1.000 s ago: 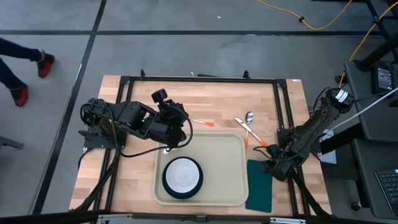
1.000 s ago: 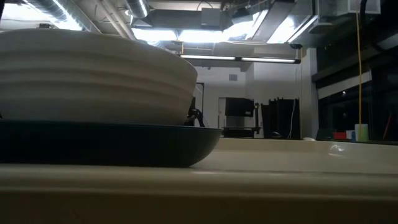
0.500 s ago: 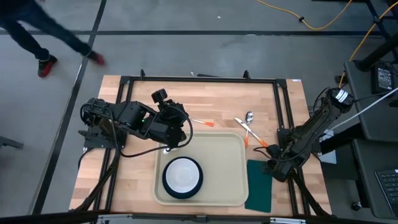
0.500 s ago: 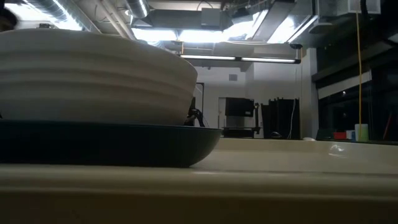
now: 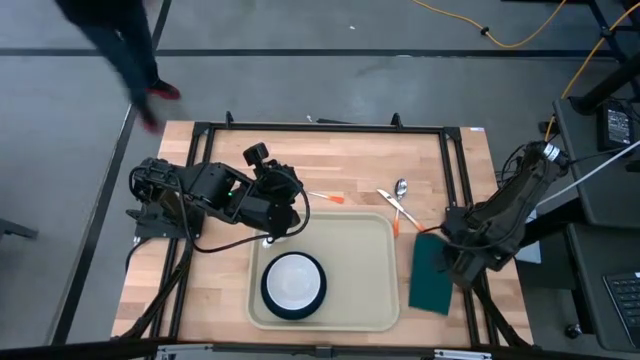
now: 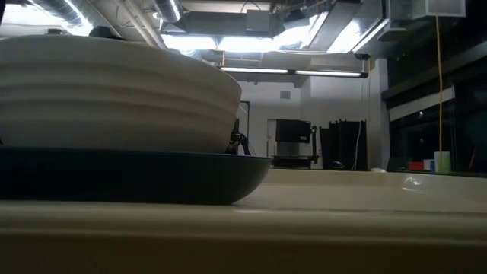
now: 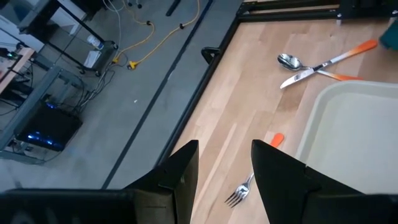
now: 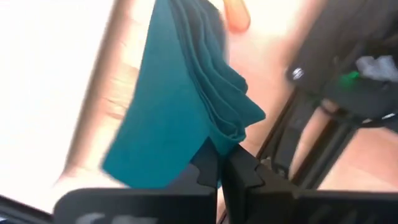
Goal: Set up tray
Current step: Put the dark green napkin on the brown serving tray to the right of the black plate
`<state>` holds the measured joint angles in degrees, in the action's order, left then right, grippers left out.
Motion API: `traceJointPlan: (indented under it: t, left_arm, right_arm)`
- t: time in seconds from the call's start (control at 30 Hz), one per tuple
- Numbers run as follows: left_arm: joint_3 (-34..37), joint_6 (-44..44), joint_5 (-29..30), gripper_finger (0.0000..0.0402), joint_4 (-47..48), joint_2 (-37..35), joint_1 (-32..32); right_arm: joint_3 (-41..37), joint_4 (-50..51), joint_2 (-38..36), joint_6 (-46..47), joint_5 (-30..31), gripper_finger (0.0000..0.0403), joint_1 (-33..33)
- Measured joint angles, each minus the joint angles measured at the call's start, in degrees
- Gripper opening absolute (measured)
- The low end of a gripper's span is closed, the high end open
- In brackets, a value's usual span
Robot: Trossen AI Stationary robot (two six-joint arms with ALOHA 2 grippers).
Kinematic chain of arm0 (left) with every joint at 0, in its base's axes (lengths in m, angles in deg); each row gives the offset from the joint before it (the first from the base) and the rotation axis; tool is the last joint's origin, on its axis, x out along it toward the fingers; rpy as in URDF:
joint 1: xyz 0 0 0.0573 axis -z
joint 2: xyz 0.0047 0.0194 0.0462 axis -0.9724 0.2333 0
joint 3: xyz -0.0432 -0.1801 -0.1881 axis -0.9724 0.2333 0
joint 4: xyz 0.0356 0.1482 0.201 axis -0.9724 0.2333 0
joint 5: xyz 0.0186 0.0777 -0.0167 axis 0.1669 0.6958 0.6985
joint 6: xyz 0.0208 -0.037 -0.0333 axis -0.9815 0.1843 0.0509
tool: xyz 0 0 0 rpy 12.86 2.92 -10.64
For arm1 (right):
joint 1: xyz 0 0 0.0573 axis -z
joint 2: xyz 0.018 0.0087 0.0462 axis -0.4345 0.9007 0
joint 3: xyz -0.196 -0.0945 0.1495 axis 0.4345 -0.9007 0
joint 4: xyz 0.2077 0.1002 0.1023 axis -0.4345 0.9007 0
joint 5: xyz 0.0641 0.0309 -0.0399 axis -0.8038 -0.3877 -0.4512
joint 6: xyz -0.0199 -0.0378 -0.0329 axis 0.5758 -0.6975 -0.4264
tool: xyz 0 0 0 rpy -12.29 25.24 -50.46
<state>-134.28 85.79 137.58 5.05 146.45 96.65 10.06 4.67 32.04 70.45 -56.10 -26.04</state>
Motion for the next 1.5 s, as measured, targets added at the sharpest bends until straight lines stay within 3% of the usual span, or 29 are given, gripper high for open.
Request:
traceJointPlan:
  t: [0.27, 0.4, 0.83, 1.13, 1.5]
  left_arm:
    - [0.0, 0.68, 0.09, 0.0143, 0.02, 0.0, 0.0]
    - [0.0, 1.1, 0.11, 0.0143, 0.02, 0.0, 0.0]
    - [0.0, 4.9, 0.22, 0.0143, 0.02, 0.02, 0.0]
    - [0.0, 6.64, 0.19, 0.0143, 0.03, 0.02, 0.25]
    - [0.0, 6.49, 0.11, 0.0143, 0.04, 0.02, 0.44]
  right_arm:
    - [13.03, 12.33, 0.27, -2.84, 6.76, 0.0006, 0.03]
    - [16.92, 12.06, 0.82, -7.71, 11.4, 0.0006, 0.99]
    - [33.77, 11.96, 9.94, -30.86, 17.85, 0.0006, 7.25]
    - [46.07, 11.96, 17.1, -40.65, 18.32, 0.0006, 8.96]
    - [48.14, 7.17, 23.97, -43.82, 15.47, 0.0006, 8.94]
